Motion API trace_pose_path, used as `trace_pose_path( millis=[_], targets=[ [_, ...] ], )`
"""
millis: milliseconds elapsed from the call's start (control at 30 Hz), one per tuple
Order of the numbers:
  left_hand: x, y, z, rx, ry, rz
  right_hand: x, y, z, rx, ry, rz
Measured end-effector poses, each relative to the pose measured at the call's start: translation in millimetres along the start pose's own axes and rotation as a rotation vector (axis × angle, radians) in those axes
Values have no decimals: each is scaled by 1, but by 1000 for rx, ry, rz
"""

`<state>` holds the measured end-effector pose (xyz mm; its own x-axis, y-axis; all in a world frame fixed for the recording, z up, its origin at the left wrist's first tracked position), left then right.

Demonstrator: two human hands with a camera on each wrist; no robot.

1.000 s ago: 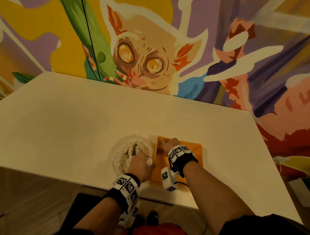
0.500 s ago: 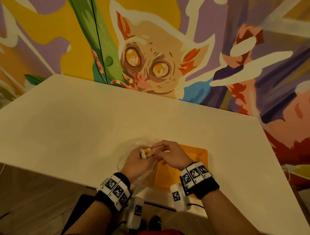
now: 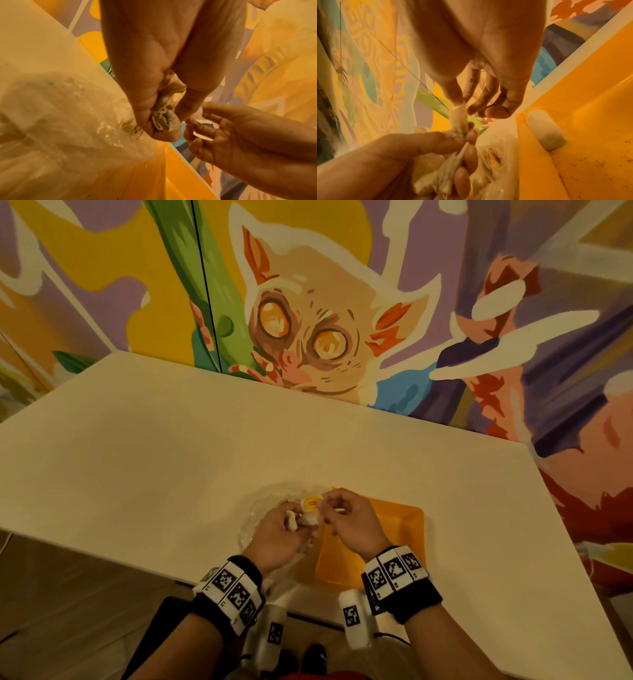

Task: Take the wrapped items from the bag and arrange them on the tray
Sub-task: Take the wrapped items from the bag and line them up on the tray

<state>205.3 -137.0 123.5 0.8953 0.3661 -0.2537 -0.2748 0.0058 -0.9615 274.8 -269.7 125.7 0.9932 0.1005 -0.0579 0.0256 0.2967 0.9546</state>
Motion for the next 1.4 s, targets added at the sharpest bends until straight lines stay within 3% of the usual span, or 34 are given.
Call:
trace_pose_path(
  millis=[233,467,933,1033,1167,1267,1400],
  targets=[
    [5,-3,3,-259,-115,188,3,3,13,44,-88,79],
    [12,-17,2,37,-159,-142,-2,-3,5,65,-21,97],
    [18,-10,2,149,-240,-213,5,-13,7,-173,31,120],
    [18,-5,3,316,-213,-212,16,-17,18,-321,-9,73],
    [17,9,-4,623,-73,-200,31,-26,34,-551,-32,-42],
    [11,14,-13,760,-8,-227,39,-35,34,-610,-29,-201],
    [7,17,-25,869,40,-264,46,-43,23,-675,7,-291]
  ],
)
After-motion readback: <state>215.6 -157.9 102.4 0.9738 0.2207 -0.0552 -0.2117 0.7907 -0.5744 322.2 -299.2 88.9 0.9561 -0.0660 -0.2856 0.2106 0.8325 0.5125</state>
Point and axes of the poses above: each hand's wrist, its own x-axis towards the middle knuckle, its own z-axis out of the back of the hand, y = z × x, the point moved 3 cm from there along x, towards the middle knuckle, and after that the axes turned 13 degrees about -y, right-handed, at the moved point
